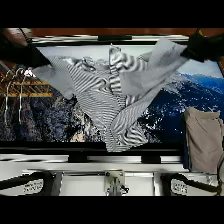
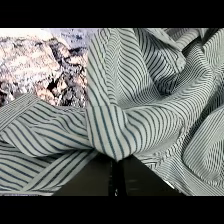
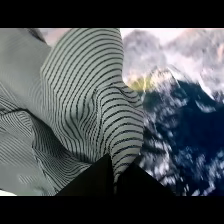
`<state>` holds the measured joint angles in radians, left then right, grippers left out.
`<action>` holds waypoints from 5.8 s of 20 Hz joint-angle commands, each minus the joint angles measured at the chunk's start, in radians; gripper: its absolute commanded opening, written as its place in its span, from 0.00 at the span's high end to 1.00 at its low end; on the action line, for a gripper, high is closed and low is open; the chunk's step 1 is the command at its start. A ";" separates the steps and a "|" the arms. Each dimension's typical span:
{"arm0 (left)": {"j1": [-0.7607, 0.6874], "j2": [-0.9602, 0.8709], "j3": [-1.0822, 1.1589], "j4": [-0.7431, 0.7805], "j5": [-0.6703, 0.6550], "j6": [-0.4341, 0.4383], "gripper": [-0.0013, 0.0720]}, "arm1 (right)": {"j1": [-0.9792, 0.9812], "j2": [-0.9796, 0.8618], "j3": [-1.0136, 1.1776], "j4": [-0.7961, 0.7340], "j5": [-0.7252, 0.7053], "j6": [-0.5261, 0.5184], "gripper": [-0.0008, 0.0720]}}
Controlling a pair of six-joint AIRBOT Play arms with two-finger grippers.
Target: Fold the shirts.
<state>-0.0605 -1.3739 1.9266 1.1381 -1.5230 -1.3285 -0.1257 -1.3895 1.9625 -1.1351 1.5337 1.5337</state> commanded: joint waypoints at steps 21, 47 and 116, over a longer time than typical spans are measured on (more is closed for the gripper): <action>-0.137 0.170 -0.640 0.126 0.161 -0.142 0.00 | 0.121 0.415 -0.685 -0.266 -0.355 0.121 0.09; -0.220 -0.375 -0.401 -0.206 0.194 0.103 0.91 | 0.415 -0.098 -0.603 0.105 -0.581 0.076 0.09; -0.372 -0.057 -0.407 0.173 -0.009 -0.192 0.06 | 0.613 0.077 -0.469 -0.210 0.025 0.155 0.88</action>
<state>-0.3744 -1.4338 1.5906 1.2884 -1.6070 -1.4544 0.4858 -1.3117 1.4940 -1.3476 1.5631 1.6905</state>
